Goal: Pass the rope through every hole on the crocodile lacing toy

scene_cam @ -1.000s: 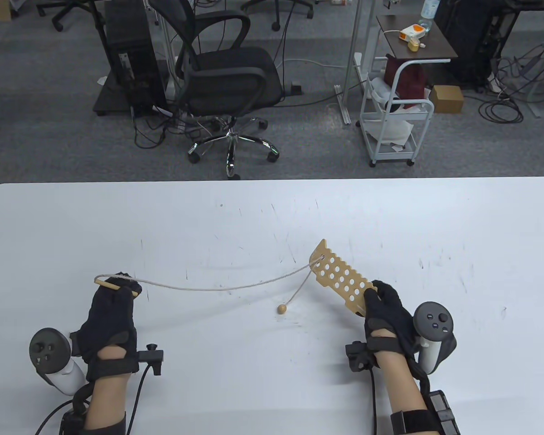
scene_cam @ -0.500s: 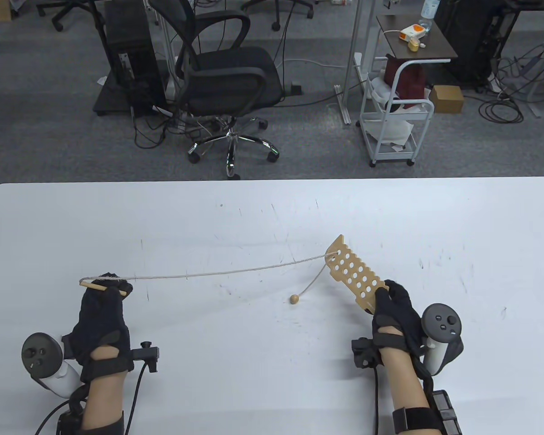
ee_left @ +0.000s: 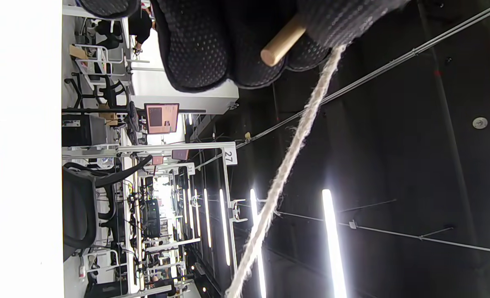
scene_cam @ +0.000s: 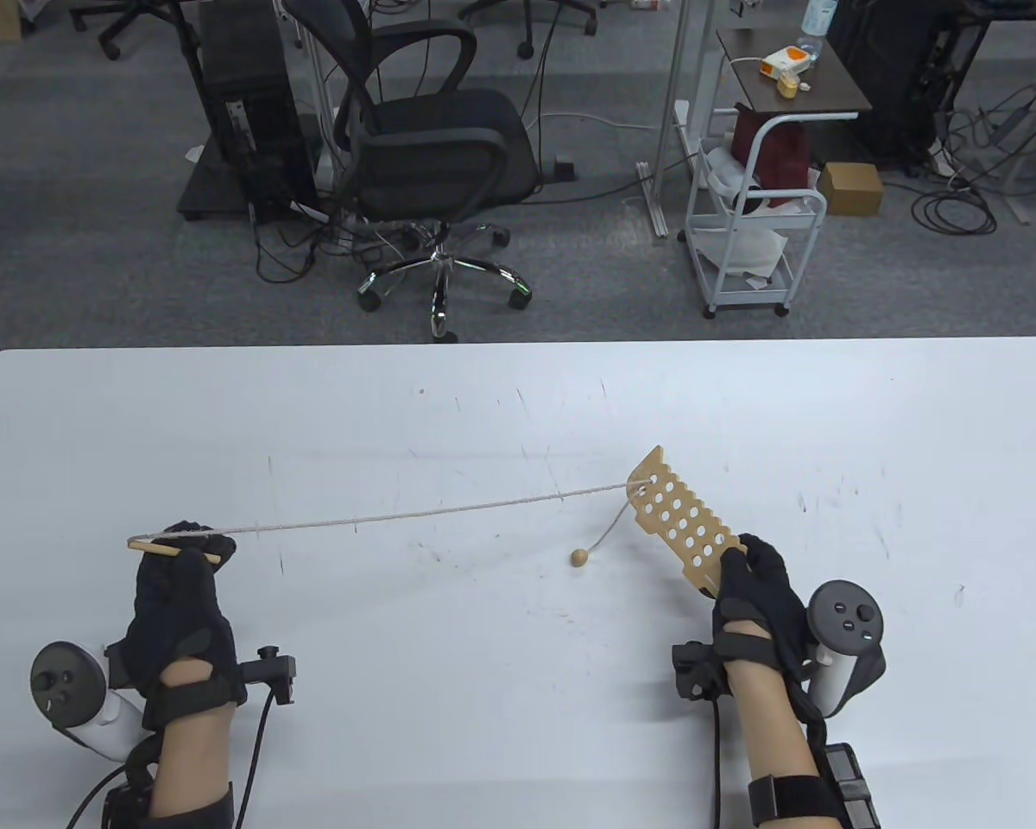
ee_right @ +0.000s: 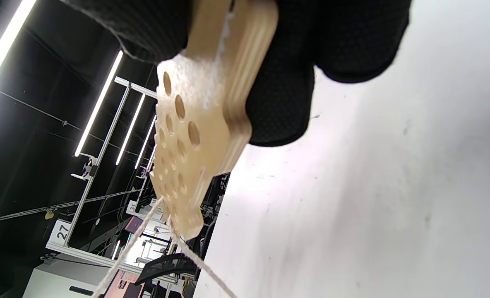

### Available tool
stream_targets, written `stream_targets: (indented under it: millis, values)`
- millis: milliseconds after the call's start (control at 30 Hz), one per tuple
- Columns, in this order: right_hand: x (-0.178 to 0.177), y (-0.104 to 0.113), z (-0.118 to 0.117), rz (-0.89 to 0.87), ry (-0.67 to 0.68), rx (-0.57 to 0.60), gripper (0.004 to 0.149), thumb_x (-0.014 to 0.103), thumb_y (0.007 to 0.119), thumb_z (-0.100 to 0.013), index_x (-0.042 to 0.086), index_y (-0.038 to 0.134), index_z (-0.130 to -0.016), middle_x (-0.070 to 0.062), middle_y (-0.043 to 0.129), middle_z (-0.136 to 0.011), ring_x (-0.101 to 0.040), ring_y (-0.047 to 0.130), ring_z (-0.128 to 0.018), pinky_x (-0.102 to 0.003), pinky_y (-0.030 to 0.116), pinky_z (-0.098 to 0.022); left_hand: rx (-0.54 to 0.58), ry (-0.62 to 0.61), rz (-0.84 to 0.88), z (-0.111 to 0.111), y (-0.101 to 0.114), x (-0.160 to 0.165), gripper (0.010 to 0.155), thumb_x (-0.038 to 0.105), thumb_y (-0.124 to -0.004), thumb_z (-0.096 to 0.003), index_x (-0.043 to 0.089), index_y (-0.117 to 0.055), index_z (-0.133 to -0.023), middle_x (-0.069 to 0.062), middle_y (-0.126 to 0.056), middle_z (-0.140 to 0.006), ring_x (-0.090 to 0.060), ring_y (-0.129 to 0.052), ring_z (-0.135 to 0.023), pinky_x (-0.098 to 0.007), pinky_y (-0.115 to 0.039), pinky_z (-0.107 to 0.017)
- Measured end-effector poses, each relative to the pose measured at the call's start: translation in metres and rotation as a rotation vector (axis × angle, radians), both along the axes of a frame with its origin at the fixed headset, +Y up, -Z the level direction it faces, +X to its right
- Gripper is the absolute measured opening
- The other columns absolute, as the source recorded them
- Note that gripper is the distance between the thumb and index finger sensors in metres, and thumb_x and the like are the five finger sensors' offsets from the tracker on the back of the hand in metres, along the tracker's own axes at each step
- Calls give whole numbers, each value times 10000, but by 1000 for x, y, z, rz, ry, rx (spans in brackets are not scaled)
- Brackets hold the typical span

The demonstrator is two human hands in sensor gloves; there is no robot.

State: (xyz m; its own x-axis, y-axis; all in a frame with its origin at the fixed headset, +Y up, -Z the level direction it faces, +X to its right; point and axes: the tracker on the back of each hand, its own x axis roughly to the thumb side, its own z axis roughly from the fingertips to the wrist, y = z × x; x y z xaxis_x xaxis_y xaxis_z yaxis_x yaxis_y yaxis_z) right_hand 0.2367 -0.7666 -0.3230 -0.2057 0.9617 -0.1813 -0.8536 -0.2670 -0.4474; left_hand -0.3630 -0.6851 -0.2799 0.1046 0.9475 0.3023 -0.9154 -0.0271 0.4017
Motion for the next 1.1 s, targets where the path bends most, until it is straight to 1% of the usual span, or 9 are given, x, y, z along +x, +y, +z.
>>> stream_targets:
  millis: [133,333,400,667,800,867,967,1033,1100]
  values:
    - [-3,1,0,2,14,9,474,330,737,-495,117,665,-912,-76,903,-756,-285,1015,-573,-464,776,-457,-15,-17,5,-2,-1,2,458,446,-700,-481,351,-702,-929,20,-723,-965,-268,-758,-892,-579,-500,-770]
    - [-8,0,-2,18,47,16,476,329,744,-488,110,674,-905,-80,912,-745,-288,1019,-564,-468,778,-450,-45,-73,-8,-7,-4,12,465,422,-730,-466,321,-745,-919,12,-821,-873,-259,-846,-794,-586,-532,-753]
    - [-11,1,-2,22,63,26,476,328,745,-488,110,674,-905,-81,914,-743,-287,1020,-562,-467,779,-449,-67,-123,-54,-11,-4,20,470,409,-729,-462,307,-738,-920,7,-829,-847,-265,-851,-762,-587,-534,-748]
    - [-27,6,-1,51,150,51,474,327,751,-481,105,689,-896,-84,925,-729,-288,1027,-548,-469,786,-437,-124,-235,-213,-17,-5,40,596,342,-751,-456,336,-560,-1021,18,-833,-807,-280,-870,-725,-587,-540,-745]
    - [-34,7,-2,62,201,53,476,326,755,-478,103,692,-894,-83,927,-726,-289,1029,-544,-468,788,-435,-161,-317,-252,-20,-8,49,650,326,-764,-460,411,-460,-1028,24,-822,-824,-294,-878,-742,-592,-538,-748]
    - [-37,8,-2,62,223,62,477,327,755,-478,101,693,-894,-84,928,-724,-287,1030,-544,-470,788,-433,-167,-330,-266,-21,-9,52,626,332,-769,-461,434,-481,-1007,8,-825,-834,-296,-894,-742,-599,-542,-745]
    - [-42,9,-1,64,252,74,472,325,753,-481,101,695,-892,-86,928,-724,-288,1030,-543,-469,788,-434,-171,-345,-280,-21,-10,54,546,357,-784,-463,442,-579,-961,-9,-848,-860,-300,-920,-741,-605,-551,-741]
    - [-46,10,0,65,273,81,473,326,754,-480,102,695,-892,-85,930,-723,-286,1030,-544,-469,788,-434,-170,-333,-289,-21,-11,55,481,418,-793,-457,389,-693,-927,-19,-895,-863,-294,-953,-728,-608,-571,-733]
    - [-51,11,1,64,300,88,475,325,757,-477,100,696,-892,-85,930,-722,-288,1030,-542,-470,789,-431,-169,-329,-296,-21,-12,56,462,465,-787,-454,347,-773,-900,-27,-914,-866,-287,-963,-725,-607,-581,-729]
